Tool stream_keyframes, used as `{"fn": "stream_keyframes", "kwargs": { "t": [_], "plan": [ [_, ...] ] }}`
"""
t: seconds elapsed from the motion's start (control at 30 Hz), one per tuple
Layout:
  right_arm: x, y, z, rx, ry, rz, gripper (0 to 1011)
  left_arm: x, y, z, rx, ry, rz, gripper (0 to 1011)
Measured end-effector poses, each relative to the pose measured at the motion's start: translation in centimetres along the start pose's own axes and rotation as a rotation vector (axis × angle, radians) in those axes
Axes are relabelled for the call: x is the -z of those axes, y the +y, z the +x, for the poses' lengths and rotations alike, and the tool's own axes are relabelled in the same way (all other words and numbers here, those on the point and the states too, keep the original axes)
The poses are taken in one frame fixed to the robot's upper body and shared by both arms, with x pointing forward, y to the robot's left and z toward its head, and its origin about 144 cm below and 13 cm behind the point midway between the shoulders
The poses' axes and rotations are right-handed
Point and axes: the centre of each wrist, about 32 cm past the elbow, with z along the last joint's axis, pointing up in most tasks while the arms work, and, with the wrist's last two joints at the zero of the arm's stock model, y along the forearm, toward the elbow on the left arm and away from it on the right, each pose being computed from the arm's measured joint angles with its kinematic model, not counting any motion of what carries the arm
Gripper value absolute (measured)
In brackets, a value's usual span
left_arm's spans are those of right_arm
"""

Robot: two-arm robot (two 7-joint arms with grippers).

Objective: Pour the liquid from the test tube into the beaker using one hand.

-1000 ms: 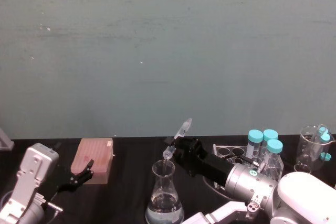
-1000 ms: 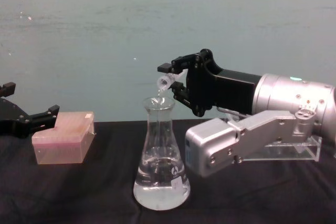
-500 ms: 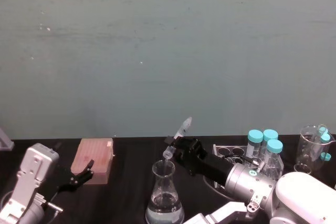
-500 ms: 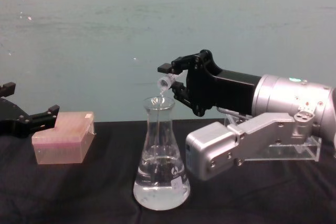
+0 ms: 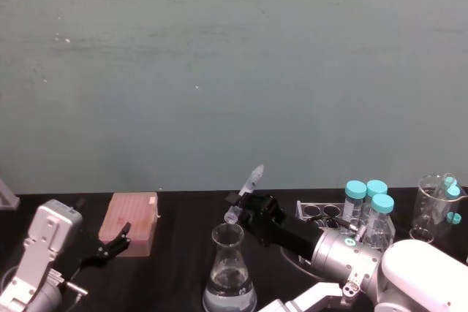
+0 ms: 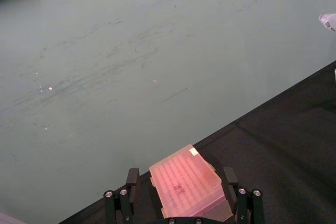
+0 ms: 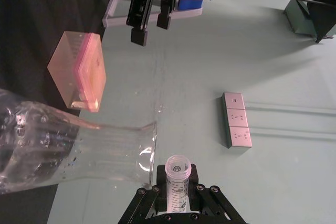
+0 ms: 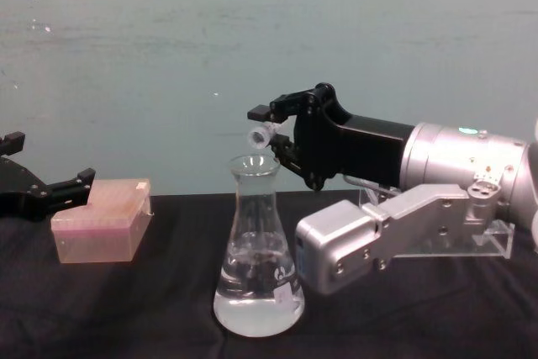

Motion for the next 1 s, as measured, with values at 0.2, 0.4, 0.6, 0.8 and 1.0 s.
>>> {"fn": "stream_keyframes", "kwargs": {
  "t": [0.2, 0.4, 0.6, 0.8, 1.0],
  "plan": [
    [0.2, -0.2, 0.4, 0.034, 0.094, -0.011, 223, 0.0, 0.0, 0.0, 0.0, 0.0, 0.0, 1000],
    [0.8, -1.1, 1.7, 0.131, 0.391, -0.112, 224, 0.0, 0.0, 0.0, 0.0, 0.0, 0.0, 1000],
    [1.2, -2.0, 3.8, 0.199, 0.715, -0.197, 223, 0.0, 0.0, 0.0, 0.0, 0.0, 0.0, 1000],
    [1.4, -3.2, 5.3, 0.239, 0.974, -0.253, 223, 0.0, 0.0, 0.0, 0.0, 0.0, 0.0, 1000],
    [1.8, -4.6, 5.6, 0.271, 1.22, -0.305, 224, 0.0, 0.0, 0.0, 0.0, 0.0, 0.0, 1000]
  ]
}}
